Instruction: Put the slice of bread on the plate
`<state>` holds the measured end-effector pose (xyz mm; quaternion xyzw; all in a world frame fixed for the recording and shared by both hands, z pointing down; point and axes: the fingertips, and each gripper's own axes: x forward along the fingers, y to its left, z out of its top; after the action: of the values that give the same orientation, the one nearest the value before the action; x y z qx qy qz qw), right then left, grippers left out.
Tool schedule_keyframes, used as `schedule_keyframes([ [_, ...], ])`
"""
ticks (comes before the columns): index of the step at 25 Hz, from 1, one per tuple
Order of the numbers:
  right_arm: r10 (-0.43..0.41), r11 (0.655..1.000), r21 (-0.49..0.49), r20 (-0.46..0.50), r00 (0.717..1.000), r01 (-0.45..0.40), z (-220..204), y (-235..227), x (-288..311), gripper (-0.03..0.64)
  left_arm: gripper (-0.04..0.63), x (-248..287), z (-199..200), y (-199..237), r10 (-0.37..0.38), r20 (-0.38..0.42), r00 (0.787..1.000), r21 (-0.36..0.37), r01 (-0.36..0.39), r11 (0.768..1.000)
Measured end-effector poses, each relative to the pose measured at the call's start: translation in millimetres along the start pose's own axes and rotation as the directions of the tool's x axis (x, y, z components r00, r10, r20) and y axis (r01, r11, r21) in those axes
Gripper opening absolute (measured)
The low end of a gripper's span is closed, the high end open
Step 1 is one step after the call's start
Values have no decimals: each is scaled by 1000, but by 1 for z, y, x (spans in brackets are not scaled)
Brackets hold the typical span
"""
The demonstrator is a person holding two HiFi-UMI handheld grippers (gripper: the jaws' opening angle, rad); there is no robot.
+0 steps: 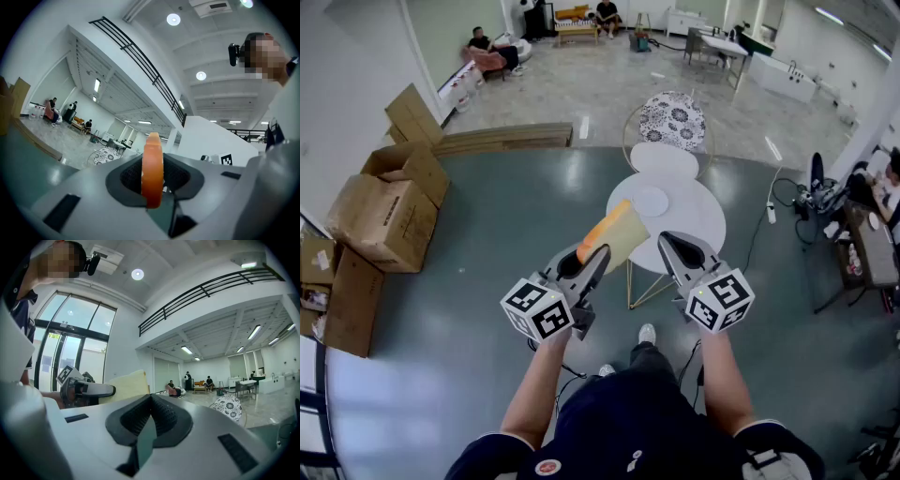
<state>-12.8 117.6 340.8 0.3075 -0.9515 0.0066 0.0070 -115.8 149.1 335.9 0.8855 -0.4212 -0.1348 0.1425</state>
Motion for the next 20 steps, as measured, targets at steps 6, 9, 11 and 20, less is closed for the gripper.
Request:
schedule_keyframes([
  [6,4,1000,0,15,1000,-4,2,2,0,8,97,-1,-1,0,-6,-5,1000,1,6,1000],
  [9,5,1000,-3,10,1000,-5,1,3,1,8,97,-2,-1,0,-7,-6,1000,1,7,1000],
  [11,5,1000,-3,9,1000,-5,-1,4,1,8,97,-3,-2,0,-9,-7,1000,3,9,1000],
  [20,8,1000,-3,4,1000,-8,-1,6,2,8,97,-1,-4,1,-15,-12,1000,2,15,1000],
])
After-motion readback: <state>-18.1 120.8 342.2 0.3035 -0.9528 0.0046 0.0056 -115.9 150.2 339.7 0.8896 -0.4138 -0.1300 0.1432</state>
